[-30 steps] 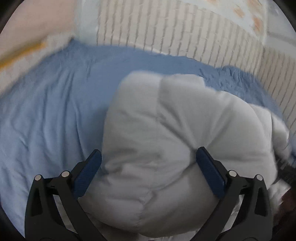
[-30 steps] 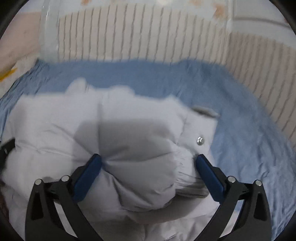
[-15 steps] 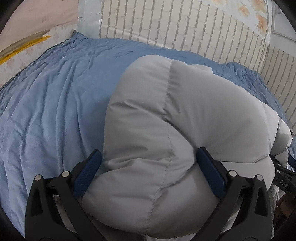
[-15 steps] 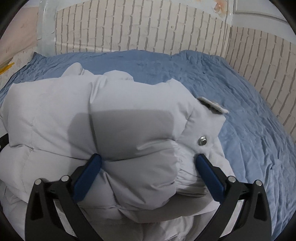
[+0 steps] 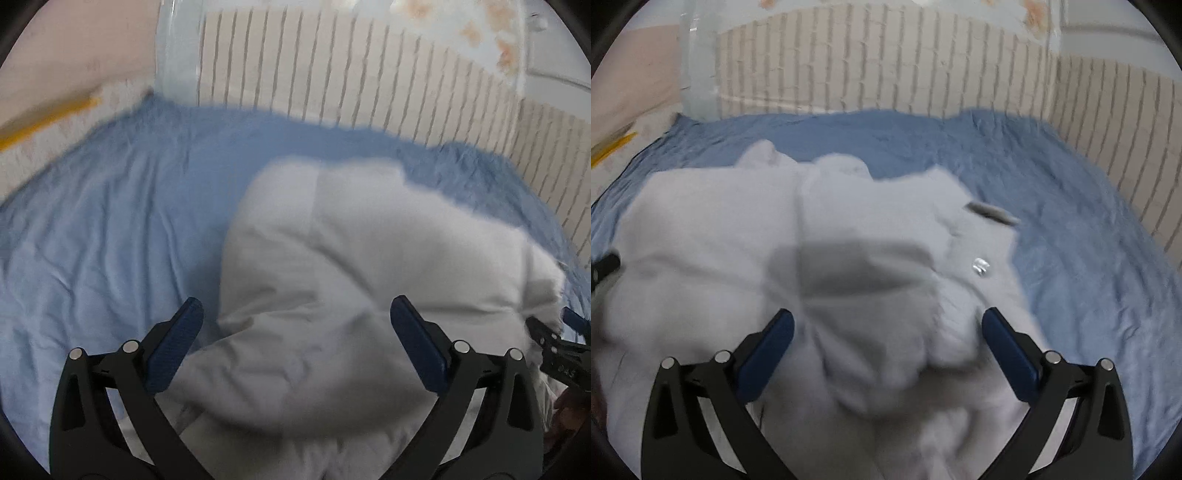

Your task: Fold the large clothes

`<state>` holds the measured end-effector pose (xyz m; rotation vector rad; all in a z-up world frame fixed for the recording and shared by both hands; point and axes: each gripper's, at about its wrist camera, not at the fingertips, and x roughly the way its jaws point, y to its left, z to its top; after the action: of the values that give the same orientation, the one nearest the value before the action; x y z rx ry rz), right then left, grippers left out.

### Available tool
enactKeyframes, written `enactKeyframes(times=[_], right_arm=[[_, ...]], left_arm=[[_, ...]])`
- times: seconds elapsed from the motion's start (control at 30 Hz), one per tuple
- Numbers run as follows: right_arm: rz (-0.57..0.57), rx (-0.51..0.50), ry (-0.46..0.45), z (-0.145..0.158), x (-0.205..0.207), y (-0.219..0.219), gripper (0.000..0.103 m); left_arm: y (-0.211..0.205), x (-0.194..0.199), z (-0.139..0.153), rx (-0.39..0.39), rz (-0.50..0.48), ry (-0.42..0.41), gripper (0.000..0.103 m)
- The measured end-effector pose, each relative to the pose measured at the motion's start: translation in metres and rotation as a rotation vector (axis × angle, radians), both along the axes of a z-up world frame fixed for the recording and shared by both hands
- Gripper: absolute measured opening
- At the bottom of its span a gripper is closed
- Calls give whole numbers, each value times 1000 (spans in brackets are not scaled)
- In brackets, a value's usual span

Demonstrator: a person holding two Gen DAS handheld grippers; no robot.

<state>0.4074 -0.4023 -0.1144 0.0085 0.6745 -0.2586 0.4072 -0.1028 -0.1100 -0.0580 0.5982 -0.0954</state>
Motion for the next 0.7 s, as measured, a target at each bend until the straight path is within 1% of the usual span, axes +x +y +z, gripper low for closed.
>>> enactKeyframes(times=[0.07, 0.1, 0.13, 0.17, 0.2, 0.23, 0.27, 0.3, 0.33, 0.37, 0.4, 0.43, 0.5, 0.53, 0.57, 0.63, 0.7], right_arm=[[5, -54, -67, 23, -30, 5, 101], [1, -60, -92, 32, -45, 6, 101], [-9, -48, -128, 44, -70, 7, 101], [-10, -23, -156, 53, -94, 8, 101], [-5, 1, -180, 60, -118, 9, 101], [13, 22, -212, 67, -151, 11, 101], [28, 14, -227, 70, -176, 13, 101], [35, -17, -224, 71, -202, 15, 101], [33, -37, -214, 71, -216, 15, 101], [28, -55, -198, 69, -235, 14, 101], [23, -53, -180, 63, -258, 9, 101], [22, -41, -165, 60, -269, 2, 101], [12, -28, -106, 46, -301, -10, 101], [0, -27, -92, 41, -312, -16, 101], [-21, -16, -81, 36, -327, -23, 101], [-50, 50, -68, 31, -347, -35, 101], [-72, 139, -107, 31, -361, -47, 101]], left_arm=[[-5, -40, 17, 68, -7, -123, 100], [-5, -56, 24, 95, 1, -160, 100], [-3, -74, 34, 107, 8, -191, 100], [6, -96, 46, 64, 1, -200, 100], [18, -119, 59, 0, -8, -210, 100], [31, -143, 72, -51, -12, -227, 100], [40, -161, 79, -70, -13, -236, 100], [51, -181, 88, -70, -18, -238, 100], [57, -193, 92, -56, -19, -235, 100], [67, -214, 95, -17, -13, -224, 100], [72, -223, 94, 5, -18, -215, 100], [78, -238, 88, 54, -26, -194, 100], [84, -257, 71, 162, -8, -131, 100], [88, -265, 63, 189, 1, -109, 100], [96, -277, 51, 198, 10, -79, 100], [104, -289, 33, 186, 14, -23, 100], [111, -296, 14, 162, 7, 67, 100]])
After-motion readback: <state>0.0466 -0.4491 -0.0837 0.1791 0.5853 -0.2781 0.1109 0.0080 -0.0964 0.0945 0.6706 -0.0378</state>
